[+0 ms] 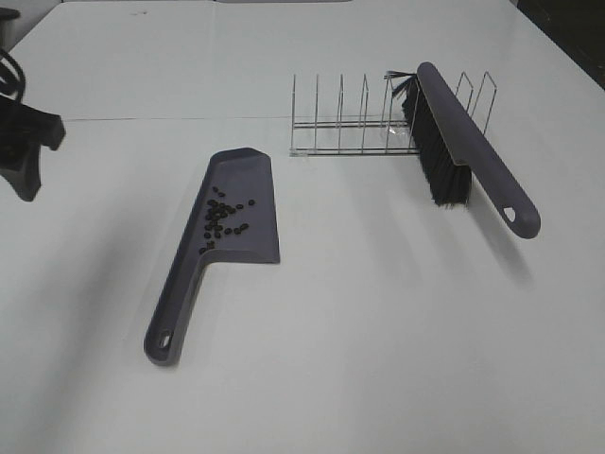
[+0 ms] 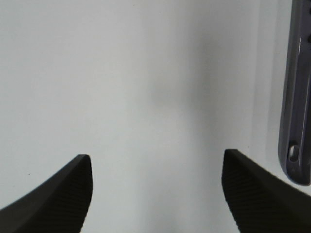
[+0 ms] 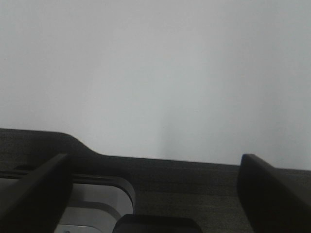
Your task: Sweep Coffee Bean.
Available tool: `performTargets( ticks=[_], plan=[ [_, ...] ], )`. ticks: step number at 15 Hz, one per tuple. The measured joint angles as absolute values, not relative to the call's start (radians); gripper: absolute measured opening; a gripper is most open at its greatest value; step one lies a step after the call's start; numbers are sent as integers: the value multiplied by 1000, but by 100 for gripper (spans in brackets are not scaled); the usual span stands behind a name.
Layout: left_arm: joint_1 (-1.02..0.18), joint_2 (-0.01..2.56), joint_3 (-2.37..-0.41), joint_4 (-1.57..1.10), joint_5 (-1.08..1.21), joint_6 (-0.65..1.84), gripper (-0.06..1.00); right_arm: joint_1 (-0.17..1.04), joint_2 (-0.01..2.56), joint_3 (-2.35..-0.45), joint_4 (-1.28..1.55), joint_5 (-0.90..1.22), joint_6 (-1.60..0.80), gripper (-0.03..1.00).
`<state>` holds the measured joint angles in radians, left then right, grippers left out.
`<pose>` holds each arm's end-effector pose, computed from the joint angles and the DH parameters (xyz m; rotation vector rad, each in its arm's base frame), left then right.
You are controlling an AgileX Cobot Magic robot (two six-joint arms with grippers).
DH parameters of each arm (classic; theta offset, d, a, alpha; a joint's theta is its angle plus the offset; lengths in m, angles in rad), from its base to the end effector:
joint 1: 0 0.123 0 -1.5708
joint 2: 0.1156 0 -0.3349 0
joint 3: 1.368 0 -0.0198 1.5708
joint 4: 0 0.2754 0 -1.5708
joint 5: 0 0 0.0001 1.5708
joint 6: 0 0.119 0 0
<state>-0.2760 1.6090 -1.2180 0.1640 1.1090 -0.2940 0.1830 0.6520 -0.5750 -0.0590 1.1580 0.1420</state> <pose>0.3310 -0.0757 0.2743 0.0641 2.9431 0.1504 0.0827 0.0088 0.2698 -0.0720 2.7139 0.0151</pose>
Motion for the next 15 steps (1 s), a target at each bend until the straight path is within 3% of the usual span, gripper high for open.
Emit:
performTargets(
  ticks=[10, 15],
  plan=[
    [-268, 691, -638, 162, 1115, -222, 70, 183, 622, -560, -41, 1221, 47, 79],
    [-268, 211, -526, 106, 1091, -84, 70, 183, 468, -558, -39, 1222, 26, 79]
  ],
)
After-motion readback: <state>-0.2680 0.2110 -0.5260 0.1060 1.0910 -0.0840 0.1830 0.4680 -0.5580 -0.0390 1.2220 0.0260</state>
